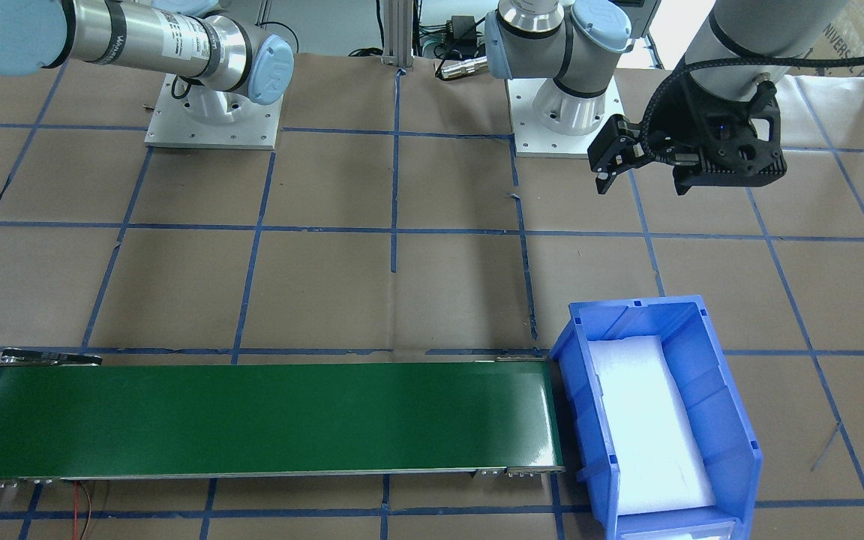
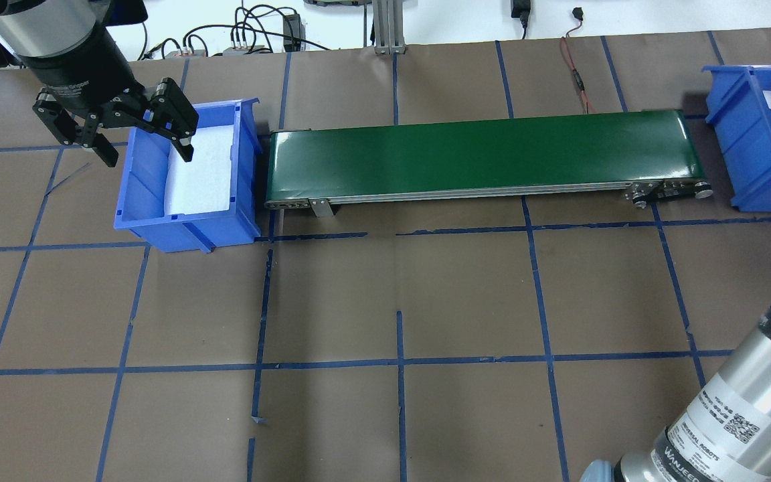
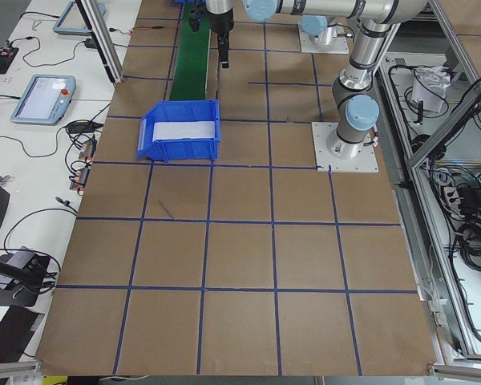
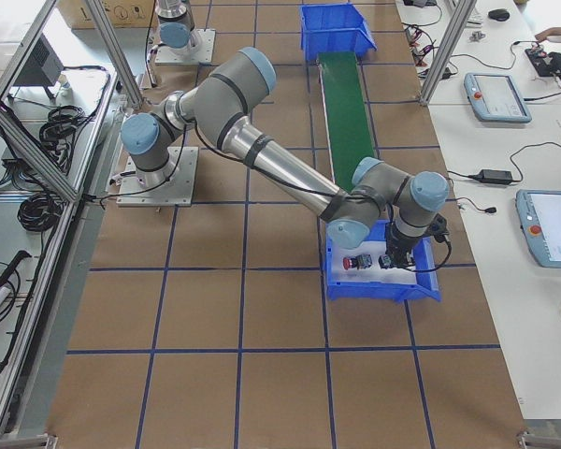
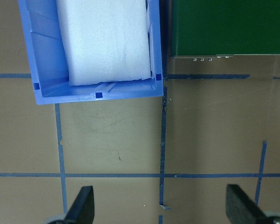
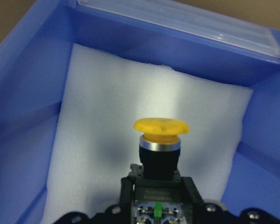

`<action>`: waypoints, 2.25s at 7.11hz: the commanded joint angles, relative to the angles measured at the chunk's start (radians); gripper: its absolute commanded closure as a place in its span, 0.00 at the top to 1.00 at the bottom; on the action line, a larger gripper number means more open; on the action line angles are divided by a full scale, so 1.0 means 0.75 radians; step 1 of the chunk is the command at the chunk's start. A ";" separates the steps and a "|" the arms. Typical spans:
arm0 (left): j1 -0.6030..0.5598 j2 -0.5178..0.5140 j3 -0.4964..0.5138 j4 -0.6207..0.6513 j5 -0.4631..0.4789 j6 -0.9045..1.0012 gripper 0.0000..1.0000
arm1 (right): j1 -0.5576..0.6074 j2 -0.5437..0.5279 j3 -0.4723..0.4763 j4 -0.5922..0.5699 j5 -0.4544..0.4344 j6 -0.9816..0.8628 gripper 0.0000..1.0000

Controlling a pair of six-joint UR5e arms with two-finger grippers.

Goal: Transport two buttons from left to right
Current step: 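Lower the yellow button into the bin and open the right gripper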

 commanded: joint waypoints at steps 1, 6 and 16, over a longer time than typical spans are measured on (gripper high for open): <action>0.002 0.012 0.002 -0.007 0.008 -0.025 1.00 | -0.001 0.022 0.003 -0.027 0.015 -0.002 0.10; 0.000 0.007 0.000 -0.011 -0.002 -0.019 1.00 | -0.001 0.020 0.010 -0.027 0.017 0.001 0.59; 0.000 0.001 0.000 -0.009 -0.009 -0.019 1.00 | 0.285 -0.505 0.207 0.270 0.109 0.065 0.81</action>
